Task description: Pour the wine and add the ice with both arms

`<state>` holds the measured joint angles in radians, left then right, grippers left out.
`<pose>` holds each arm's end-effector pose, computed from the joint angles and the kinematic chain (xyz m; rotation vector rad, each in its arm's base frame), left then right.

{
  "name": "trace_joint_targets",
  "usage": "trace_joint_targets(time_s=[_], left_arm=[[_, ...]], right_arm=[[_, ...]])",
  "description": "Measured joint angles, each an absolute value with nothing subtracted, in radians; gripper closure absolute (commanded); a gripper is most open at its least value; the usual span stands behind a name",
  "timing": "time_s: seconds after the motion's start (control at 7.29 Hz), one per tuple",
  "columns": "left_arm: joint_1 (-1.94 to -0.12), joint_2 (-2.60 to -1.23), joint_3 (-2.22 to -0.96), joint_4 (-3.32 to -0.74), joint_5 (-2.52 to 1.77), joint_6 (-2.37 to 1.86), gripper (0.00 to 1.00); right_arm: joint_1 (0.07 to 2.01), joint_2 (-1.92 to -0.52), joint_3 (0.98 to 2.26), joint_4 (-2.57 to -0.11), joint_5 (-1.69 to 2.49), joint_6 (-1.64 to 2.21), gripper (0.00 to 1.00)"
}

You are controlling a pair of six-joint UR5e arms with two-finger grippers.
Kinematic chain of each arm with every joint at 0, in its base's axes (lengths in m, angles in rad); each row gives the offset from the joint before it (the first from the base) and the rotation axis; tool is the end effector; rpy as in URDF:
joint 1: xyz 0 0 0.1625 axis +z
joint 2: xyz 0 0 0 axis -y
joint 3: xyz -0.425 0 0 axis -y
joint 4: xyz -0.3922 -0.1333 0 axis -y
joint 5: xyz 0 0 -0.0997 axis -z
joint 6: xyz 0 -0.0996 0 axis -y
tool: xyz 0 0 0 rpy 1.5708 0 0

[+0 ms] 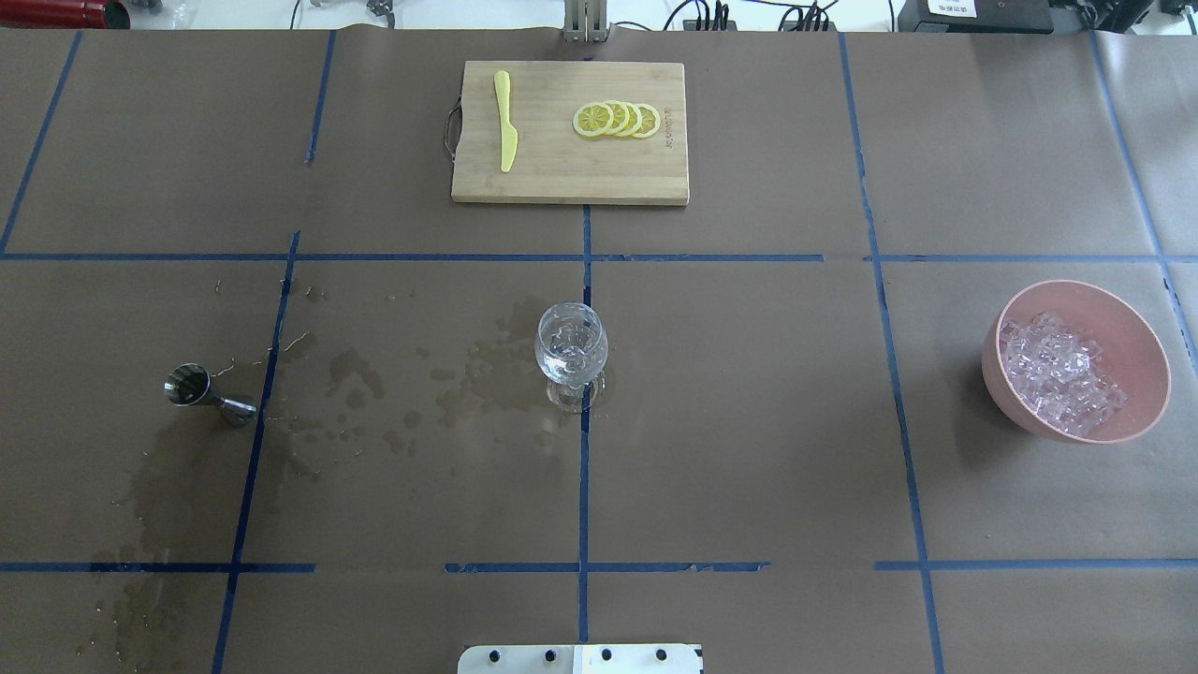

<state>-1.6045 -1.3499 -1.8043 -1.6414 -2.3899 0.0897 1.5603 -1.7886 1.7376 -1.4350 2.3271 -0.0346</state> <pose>-0.0741 -0.4018 0.6317 0.1289 0.8125 0.0869 0.0607 -0.4060 0.6612 0.0898 -0.7550 -0.0750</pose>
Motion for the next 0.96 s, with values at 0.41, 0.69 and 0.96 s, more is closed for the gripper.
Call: trace_joint_targets(time_s=[0.41, 0.69, 0.96], left_arm=[[-1.605, -1.349, -1.804, -1.648, -2.390, 0.093, 0.00], [-1.605, -1.349, -1.804, -1.678, -2.328, 0.090, 0.00], [-1.607, -1.348, -1.808, -1.712, -2.275, 0.090, 0.00]], right_arm=[[1.560, -1.789, 1.738, -1.433, 2.327, -0.034, 0.00], [1.561, -1.787, 1.741, -1.433, 2.327, -0.033, 0.00], [1.560, -1.782, 1.756, -1.415, 2.330, -0.026, 0.00]])
